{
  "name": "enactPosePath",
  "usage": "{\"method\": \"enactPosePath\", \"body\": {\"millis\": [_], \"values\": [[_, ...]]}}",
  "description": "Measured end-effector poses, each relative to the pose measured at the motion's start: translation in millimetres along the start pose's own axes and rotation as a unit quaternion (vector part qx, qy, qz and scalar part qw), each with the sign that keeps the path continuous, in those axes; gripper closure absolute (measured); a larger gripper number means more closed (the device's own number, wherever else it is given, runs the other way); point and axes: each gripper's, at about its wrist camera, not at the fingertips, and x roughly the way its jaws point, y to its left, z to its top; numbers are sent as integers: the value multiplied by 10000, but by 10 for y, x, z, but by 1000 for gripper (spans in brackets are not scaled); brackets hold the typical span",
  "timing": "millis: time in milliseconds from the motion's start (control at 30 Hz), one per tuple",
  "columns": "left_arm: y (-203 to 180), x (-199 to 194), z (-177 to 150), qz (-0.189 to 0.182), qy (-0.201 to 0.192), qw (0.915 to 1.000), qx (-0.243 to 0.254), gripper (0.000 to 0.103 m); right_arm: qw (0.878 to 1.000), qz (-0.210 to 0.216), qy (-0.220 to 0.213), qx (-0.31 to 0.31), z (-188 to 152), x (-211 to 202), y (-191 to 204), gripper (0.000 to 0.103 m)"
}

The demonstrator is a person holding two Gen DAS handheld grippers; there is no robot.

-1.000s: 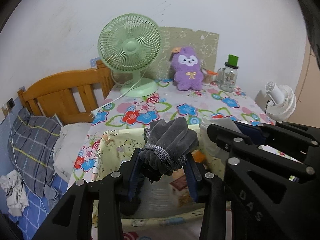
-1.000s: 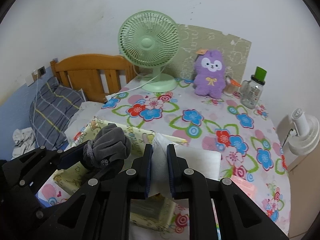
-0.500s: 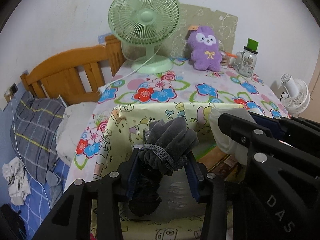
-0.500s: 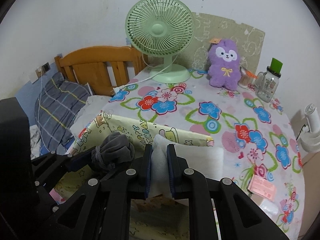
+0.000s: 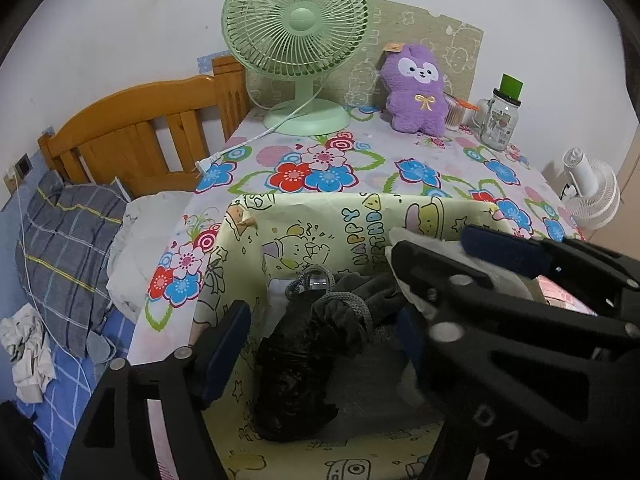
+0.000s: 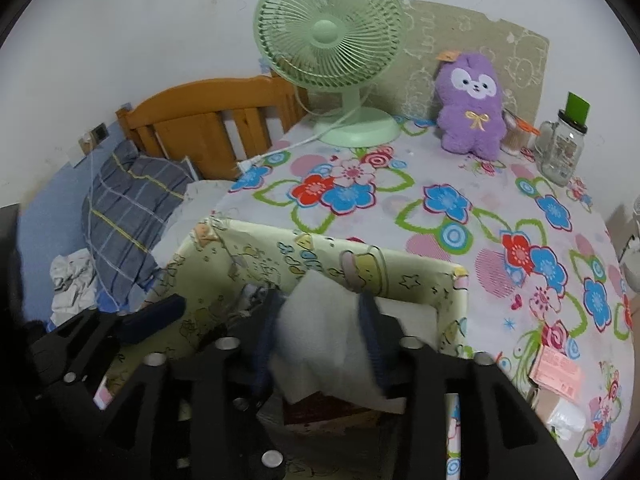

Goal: Organize soft objects
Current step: 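Lower both tools into the box and open them to drop glove and towel, then withdraw both open tools up out of the cardboard box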

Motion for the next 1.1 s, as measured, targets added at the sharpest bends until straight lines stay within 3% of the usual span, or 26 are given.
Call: {"method": "enactPosePath", "body": {"millis": [167,367,1100], "values": [[-38,-36,-28,123,-22,9999,54,18,9996,-284,-13,-75,-23,-46,-25,31],[-53,-174,-40,278,-178,9995,7,11,9985,-453,-211,-229,-69,-197,0,17],[-455,-660,-162,297,-551,9975,329,6,9950,-655,-716,-252,-272,-817,-118,14]]}}
